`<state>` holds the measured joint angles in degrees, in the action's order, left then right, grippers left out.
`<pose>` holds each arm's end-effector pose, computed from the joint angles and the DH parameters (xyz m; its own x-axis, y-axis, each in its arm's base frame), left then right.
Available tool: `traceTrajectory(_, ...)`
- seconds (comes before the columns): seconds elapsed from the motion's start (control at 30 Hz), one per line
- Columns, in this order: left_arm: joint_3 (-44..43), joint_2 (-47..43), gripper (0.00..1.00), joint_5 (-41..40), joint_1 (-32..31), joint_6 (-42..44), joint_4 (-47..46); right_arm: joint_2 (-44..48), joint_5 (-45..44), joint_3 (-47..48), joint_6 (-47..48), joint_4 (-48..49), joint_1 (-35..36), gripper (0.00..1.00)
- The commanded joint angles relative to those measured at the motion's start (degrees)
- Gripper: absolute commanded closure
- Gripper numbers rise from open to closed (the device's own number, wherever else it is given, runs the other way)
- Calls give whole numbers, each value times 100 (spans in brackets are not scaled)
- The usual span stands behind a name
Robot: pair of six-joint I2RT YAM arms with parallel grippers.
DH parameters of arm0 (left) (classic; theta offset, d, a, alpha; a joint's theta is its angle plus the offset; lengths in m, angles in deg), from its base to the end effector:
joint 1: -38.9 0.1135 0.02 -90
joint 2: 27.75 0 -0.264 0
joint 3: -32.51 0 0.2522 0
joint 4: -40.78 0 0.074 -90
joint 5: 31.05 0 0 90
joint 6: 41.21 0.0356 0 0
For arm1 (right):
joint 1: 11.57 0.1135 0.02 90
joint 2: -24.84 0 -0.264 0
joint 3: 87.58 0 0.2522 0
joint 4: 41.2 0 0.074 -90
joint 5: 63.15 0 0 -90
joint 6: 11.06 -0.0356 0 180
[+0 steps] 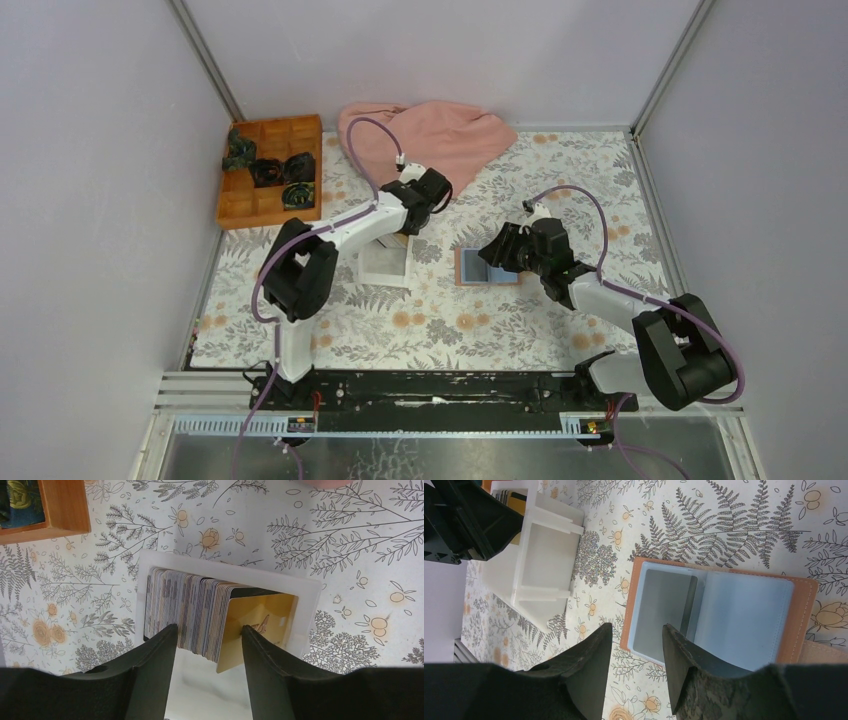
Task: Put the credit cards into the card holder
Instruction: Pick up the credit card from the storage box.
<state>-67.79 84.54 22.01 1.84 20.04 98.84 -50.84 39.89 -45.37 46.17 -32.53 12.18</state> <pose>0.3335 -0.2251 0.2091 -0.8106 0.1304 -0.5709 -0.0820 0.9400 0.3312 0.2382 0.1136 0.1846 -0.6367 0.2960 -0.7121 -0.2797 0.7719 0.5709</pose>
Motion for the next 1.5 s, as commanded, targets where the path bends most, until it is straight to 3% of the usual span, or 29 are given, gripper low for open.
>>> traceTrajectory(0.0,-9,-32,45,-250,92,45,47,141,-69,164,93,113,57,51)
traceTrajectory(0.3,47,-173,56,-173,117,110,-27,169,-117,119,77,135,60,51)
traceTrajectory(1.03,76,-471,71,-133,129,264,-85,1,-161,40,26,287,60,51)
traceTrajectory(1.1,114,-467,68,-84,127,237,-86,-2,-161,21,27,296,54,51)
traceTrajectory(1.33,262,-534,43,135,131,264,-285,-38,-153,32,18,312,56,51)
traceTrajectory(1.47,221,-444,41,94,128,278,-275,-61,-144,28,17,340,58,51)
